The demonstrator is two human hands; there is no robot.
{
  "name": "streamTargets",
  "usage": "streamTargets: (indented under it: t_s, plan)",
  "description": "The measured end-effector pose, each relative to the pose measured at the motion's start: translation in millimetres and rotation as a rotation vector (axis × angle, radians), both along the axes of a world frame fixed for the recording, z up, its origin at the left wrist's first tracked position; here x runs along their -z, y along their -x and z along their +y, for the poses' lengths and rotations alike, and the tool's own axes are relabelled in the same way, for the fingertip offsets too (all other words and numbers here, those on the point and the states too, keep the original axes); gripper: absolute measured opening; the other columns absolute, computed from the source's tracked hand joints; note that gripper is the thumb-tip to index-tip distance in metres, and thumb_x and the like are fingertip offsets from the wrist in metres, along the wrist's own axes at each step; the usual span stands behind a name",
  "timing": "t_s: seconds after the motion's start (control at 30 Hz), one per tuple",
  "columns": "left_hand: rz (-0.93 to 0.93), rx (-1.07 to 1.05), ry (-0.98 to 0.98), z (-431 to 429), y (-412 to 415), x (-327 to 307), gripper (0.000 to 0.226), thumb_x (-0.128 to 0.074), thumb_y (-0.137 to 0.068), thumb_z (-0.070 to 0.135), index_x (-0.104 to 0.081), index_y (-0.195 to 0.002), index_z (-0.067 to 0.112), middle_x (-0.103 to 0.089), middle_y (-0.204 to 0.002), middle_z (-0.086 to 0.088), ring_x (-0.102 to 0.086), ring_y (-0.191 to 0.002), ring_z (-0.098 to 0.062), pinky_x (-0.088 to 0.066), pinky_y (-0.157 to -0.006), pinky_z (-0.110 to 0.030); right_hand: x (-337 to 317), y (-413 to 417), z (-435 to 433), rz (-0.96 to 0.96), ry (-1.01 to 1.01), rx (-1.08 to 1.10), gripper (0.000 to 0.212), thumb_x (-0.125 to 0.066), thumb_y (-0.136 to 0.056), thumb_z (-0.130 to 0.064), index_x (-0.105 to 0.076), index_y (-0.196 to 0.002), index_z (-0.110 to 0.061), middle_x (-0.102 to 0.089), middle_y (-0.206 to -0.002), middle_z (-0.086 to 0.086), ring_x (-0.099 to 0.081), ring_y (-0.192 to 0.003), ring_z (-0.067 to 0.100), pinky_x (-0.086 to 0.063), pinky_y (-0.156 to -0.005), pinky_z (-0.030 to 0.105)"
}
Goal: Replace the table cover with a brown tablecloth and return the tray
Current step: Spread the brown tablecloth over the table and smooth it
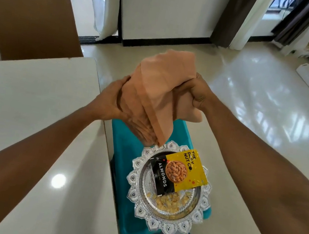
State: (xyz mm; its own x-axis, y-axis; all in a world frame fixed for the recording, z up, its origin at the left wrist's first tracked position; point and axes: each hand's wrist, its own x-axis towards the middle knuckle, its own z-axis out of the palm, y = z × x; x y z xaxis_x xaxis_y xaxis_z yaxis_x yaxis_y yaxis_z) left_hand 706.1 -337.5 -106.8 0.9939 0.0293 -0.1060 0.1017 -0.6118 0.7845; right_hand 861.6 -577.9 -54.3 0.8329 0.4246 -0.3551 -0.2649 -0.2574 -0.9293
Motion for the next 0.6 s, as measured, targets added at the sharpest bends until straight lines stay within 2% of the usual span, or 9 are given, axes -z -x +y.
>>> streamTargets:
  t_s: [0.07, 0.1, 0.17, 0.27, 0.37, 0.43, 0.5, 0.53, 0.6]
  plan:
    - [-0.061, -0.051, -0.042, -5.3, 9.7, -17.3, 0.117, -0.086, -0.052, 0.061, -0.028, -0.15, 0.035, -0.044, -0.148, 0.004, -0.045, -0.132, -0.018, -0.044, -0.107, -0.049, -28.6, 7.3, -2.3, -0.024, -0.015, -0.034, 0.037, -0.061, -0.07, 0.019, -0.068, -0.093, -0.009, -0.072, -0.088, 0.007, -0.069, -0.083, 0.021, -0.061, -0.081, 0.037]
    - [-0.095, -0.093, -0.056, -11.1, 16.8, -28.8, 0.103, -0.084, -0.057, 0.054, -0.036, -0.145, 0.032, -0.051, -0.141, 0.003, -0.051, -0.124, -0.017, -0.047, -0.102, -0.046, -43.5, 14.4, -3.4, -0.038, -0.02, -0.062, 0.037, -0.06, -0.07, 0.018, -0.069, -0.093, -0.009, -0.073, -0.088, 0.007, -0.07, -0.082, 0.021, -0.061, -0.082, 0.037]
    - [-0.169, -0.186, -0.088, -24.3, 34.2, -52.9, 0.071, -0.073, -0.066, 0.04, -0.05, -0.131, 0.025, -0.063, -0.119, 0.002, -0.058, -0.104, -0.016, -0.051, -0.089, -0.04, -73.0, 29.6, -4.8, -0.043, -0.049, -0.096, 0.033, -0.057, -0.071, 0.017, -0.07, -0.088, -0.009, -0.075, -0.081, 0.004, -0.072, -0.072, 0.018, -0.061, -0.075, 0.033]
    - [-0.192, -0.254, -0.08, -34.9, 74.0, -81.9, 0.045, -0.059, -0.072, 0.027, -0.059, -0.116, 0.021, -0.067, -0.104, 0.003, -0.063, -0.094, -0.02, -0.054, -0.087, -0.045, -106.3, 57.3, -6.9, -0.053, -0.084, -0.155, 0.028, -0.054, -0.074, 0.015, -0.07, -0.084, -0.006, -0.074, -0.073, 0.006, -0.07, -0.064, 0.02, -0.058, -0.067, 0.028]
    - [-0.149, -0.325, -0.04, -35.8, 125.2, -108.5, 0.038, -0.057, -0.075, 0.018, -0.062, -0.112, 0.025, -0.068, -0.104, 0.003, -0.065, -0.096, -0.02, -0.055, -0.087, -0.048, -128.7, 85.2, -7.0, -0.109, -0.08, -0.228, 0.024, -0.062, -0.07, 0.009, -0.074, -0.088, -0.002, -0.075, -0.08, 0.012, -0.07, -0.073, 0.028, -0.059, -0.076, 0.036]
    - [-0.108, -0.394, 0.014, -37.8, 170.0, -125.3, 0.037, -0.055, -0.079, 0.02, -0.063, -0.116, 0.025, -0.067, -0.106, 0.005, -0.063, -0.099, -0.016, -0.052, -0.084, -0.039, -138.9, 110.0, -0.8, -0.145, -0.039, -0.288, 0.029, -0.073, -0.062, 0.002, -0.076, -0.09, -0.003, -0.076, -0.087, 0.013, -0.072, -0.081, 0.032, -0.06, -0.081, 0.04]
    - [-0.043, -0.469, 0.057, -37.7, 225.4, -132.5, 0.031, -0.058, -0.091, 0.026, -0.062, -0.122, 0.027, -0.066, -0.112, 0.006, -0.062, -0.101, -0.013, -0.049, -0.083, -0.033, -142.4, 146.5, 12.5, -0.217, 0.033, -0.357, 0.035, -0.082, -0.057, -0.007, -0.077, -0.092, -0.005, -0.077, -0.093, 0.012, -0.073, -0.09, 0.031, -0.06, -0.082, 0.037]
    - [0.009, -0.504, 0.094, -36.9, 252.9, -131.9, 0.033, -0.062, -0.092, 0.03, -0.062, -0.125, 0.031, -0.066, -0.116, 0.007, -0.062, -0.103, -0.014, -0.05, -0.086, -0.035, -140.3, 165.0, 23.7, -0.266, 0.073, -0.388, 0.04, -0.085, -0.055, -0.013, -0.077, -0.094, -0.007, -0.077, -0.097, 0.012, -0.072, -0.094, 0.03, -0.06, -0.081, 0.036]
    - [0.105, -0.579, 0.187, -32.7, 307.7, -123.3, 0.05, -0.073, -0.079, 0.034, -0.061, -0.128, 0.034, -0.067, -0.122, 0.004, -0.064, -0.108, -0.019, -0.053, -0.093, -0.043, -128.8, 204.5, 53.8, -0.399, 0.153, -0.429, 0.053, -0.089, -0.055, -0.027, -0.073, -0.104, -0.013, -0.074, -0.106, 0.007, -0.069, -0.099, 0.024, -0.057, -0.08, 0.034]
